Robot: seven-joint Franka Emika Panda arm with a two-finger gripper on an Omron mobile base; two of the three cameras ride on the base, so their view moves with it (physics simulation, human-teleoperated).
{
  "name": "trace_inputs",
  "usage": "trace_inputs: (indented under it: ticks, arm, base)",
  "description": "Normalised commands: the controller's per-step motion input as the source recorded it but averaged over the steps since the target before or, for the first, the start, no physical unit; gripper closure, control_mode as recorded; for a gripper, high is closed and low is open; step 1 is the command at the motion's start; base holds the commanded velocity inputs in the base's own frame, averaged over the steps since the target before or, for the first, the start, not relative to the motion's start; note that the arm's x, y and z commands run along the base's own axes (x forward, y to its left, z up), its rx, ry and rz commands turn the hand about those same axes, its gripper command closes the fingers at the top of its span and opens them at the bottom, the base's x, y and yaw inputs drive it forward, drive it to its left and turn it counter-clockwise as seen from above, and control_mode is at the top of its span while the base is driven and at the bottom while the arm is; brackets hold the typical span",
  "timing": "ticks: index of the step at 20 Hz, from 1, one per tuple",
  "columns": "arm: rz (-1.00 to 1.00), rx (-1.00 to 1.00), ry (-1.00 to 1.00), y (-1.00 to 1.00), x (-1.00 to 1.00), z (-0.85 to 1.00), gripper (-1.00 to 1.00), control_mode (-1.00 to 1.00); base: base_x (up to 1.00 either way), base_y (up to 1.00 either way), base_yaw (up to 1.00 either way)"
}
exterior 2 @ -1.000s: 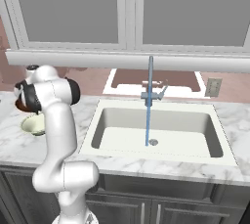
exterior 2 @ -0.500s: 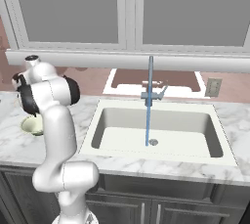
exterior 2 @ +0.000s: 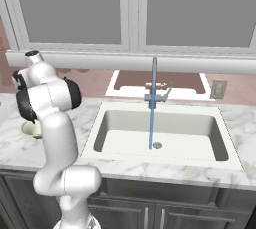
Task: Rinse each bowl for a few seconds and place them down in the sink or on the counter.
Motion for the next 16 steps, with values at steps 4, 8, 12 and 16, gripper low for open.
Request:
trace_inputs:
  ticks: [4,8,12,16]
  arm:
    - [-0.31,-0.03,-0.07,-0.27,-0.17,0.09,1.00,-1.00]
    - [-0.33,-0.02,-0.07,-0.22,-0.17,0.09,1.00,-1.00]
    - [-0.33,0.00,-0.09,-0.16,-0.17,0.13,1.00,-1.00]
    - [-0.31,-0.01,-0.12,-0.15,-0.18,0.17,1.00,-1.00]
  base:
    - [0.00,0.00,0.00]
    - [0.00,0.00,0.00]
    - [0.00,0.00,0.00]
    - [0.00,0.00,0.00]
